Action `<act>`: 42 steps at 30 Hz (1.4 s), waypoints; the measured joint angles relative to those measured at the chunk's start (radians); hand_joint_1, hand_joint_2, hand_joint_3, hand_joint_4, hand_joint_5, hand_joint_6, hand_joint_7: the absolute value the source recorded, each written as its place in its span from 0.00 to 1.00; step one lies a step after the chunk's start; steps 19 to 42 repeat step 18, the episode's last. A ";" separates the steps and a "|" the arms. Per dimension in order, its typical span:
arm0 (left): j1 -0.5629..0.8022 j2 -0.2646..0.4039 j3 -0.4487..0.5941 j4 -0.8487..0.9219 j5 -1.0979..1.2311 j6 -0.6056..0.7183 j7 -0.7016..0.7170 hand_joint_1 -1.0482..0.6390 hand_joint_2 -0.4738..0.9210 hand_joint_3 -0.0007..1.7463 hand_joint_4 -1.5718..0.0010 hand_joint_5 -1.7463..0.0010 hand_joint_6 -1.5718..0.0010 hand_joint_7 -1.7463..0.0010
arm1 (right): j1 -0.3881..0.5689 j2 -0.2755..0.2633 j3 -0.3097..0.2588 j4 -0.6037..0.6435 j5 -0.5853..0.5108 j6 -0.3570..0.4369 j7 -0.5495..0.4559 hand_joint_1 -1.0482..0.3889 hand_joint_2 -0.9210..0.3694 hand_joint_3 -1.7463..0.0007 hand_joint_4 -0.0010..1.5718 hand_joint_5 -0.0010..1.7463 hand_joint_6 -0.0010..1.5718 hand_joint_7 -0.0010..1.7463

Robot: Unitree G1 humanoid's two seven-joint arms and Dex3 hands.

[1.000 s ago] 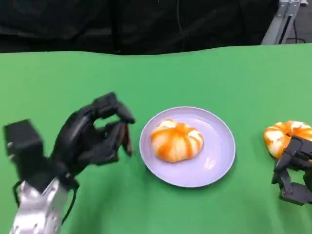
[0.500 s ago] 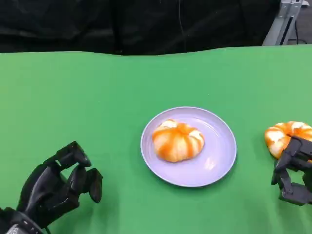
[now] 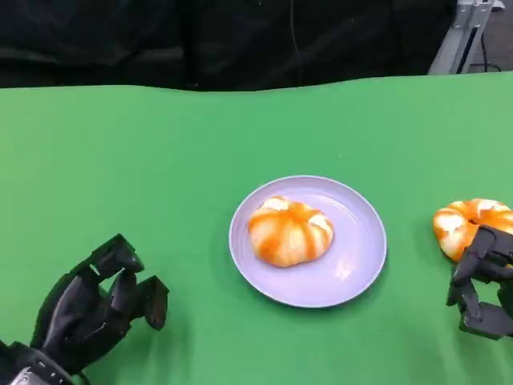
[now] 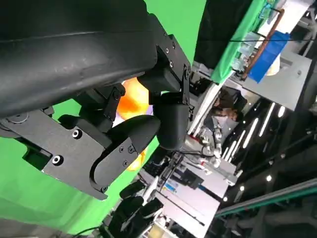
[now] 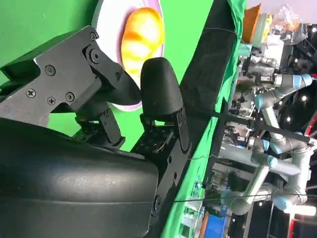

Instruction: Grasp the bread from the table and place it into the plate.

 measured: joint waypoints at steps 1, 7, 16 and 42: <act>0.000 -0.001 0.002 0.001 0.001 0.000 0.000 0.54 0.64 0.76 0.46 0.00 0.46 0.13 | 0.000 0.000 0.000 0.000 0.001 0.000 0.001 0.69 0.32 0.28 0.56 0.97 0.53 0.86; 0.000 -0.007 0.004 0.000 0.010 -0.001 0.000 0.55 0.65 0.78 0.45 0.00 0.46 0.13 | 0.000 0.000 0.000 0.000 0.002 0.000 0.004 0.69 0.32 0.28 0.57 0.97 0.53 0.86; 0.000 -0.009 0.007 0.000 0.016 -0.001 0.000 0.54 0.64 0.78 0.45 0.00 0.46 0.13 | 0.000 0.000 0.000 0.001 0.001 0.000 0.003 0.69 0.32 0.28 0.56 0.98 0.52 0.87; 0.000 -0.011 0.009 0.000 0.017 -0.001 0.000 0.55 0.64 0.78 0.45 0.00 0.45 0.13 | 0.000 0.000 0.000 0.001 0.001 0.000 0.003 0.69 0.32 0.28 0.56 0.98 0.53 0.87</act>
